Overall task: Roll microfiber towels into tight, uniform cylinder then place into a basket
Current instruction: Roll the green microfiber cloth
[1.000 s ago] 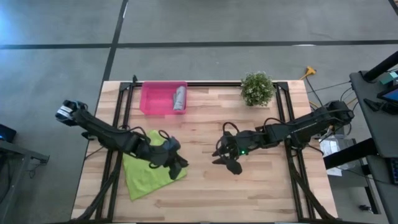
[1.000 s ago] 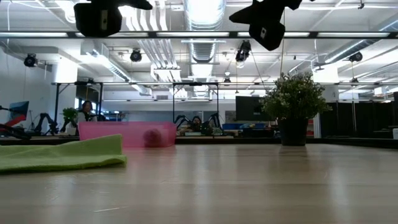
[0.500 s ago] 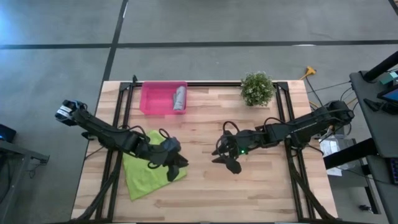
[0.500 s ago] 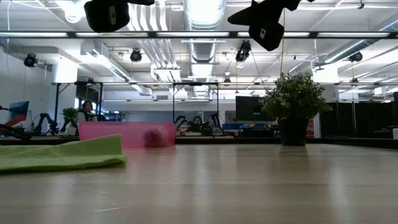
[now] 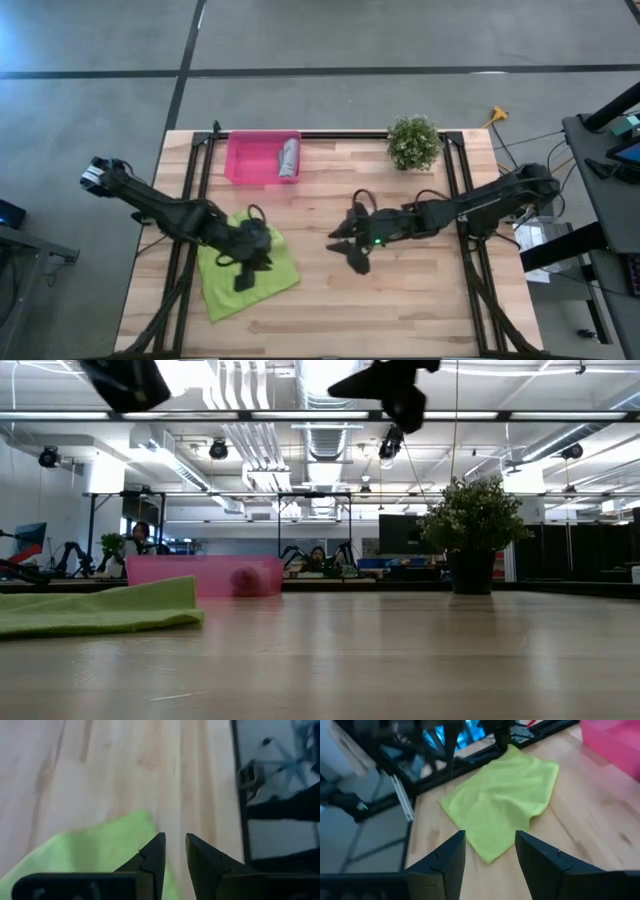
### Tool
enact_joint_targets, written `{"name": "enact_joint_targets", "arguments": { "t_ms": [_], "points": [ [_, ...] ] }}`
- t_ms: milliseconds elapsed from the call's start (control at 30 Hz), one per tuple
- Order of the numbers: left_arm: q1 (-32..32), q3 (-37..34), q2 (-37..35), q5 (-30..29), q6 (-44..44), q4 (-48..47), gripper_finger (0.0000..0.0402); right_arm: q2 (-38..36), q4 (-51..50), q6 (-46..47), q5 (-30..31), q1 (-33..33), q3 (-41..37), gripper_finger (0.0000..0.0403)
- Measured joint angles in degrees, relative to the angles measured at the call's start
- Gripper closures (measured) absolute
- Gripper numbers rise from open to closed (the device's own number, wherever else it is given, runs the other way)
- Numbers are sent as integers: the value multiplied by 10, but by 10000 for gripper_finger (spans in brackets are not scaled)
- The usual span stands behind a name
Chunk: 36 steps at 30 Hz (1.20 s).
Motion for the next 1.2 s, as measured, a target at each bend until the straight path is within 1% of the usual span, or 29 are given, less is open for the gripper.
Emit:
{"name": "enact_joint_targets", "arguments": {
  "t_ms": [133, 233, 300, 433, 500, 567, 633, 700, 800, 933, 1200],
  "points": [
    [-10, -13, -58, -27, 0, -74, 341, 88, -19, -58, -16, 6, 81, 235],
    [-13, -20, -98, -43, -5, -96, 341, 168, -60, -78, -40, 7, 159, 232],
    [-13, -28, -124, -54, -27, -95, 341, 219, -99, -77, -80, 5, 213, 232],
    [-13, -53, -157, -55, -64, -87, 341, 315, -186, -99, -193, -4, 320, 238],
    [-13, -65, -166, -55, -81, -88, 341, 358, -233, -146, -211, -4, 370, 238],
    [-13, -73, -167, -55, -102, -86, 341, 399, -285, -212, -210, -4, 420, 237],
    [-13, -80, -167, -55, -128, -87, 341, 436, -316, -270, -202, -3, 467, 237],
    [-13, -85, -164, -54, -160, -86, 341, 468, -345, -317, -186, -3, 513, 237],
    [-13, -91, -163, -37, -197, -86, 341, 507, -383, -376, -151, -4, 568, 241],
    [-18, -91, -163, -30, -240, -87, 341, 536, -396, -426, -137, -9, 591, 250],
    [-36, -84, -165, -29, -283, -87, 341, 550, -393, -439, -138, -16, 575, 255]
  ]
}}
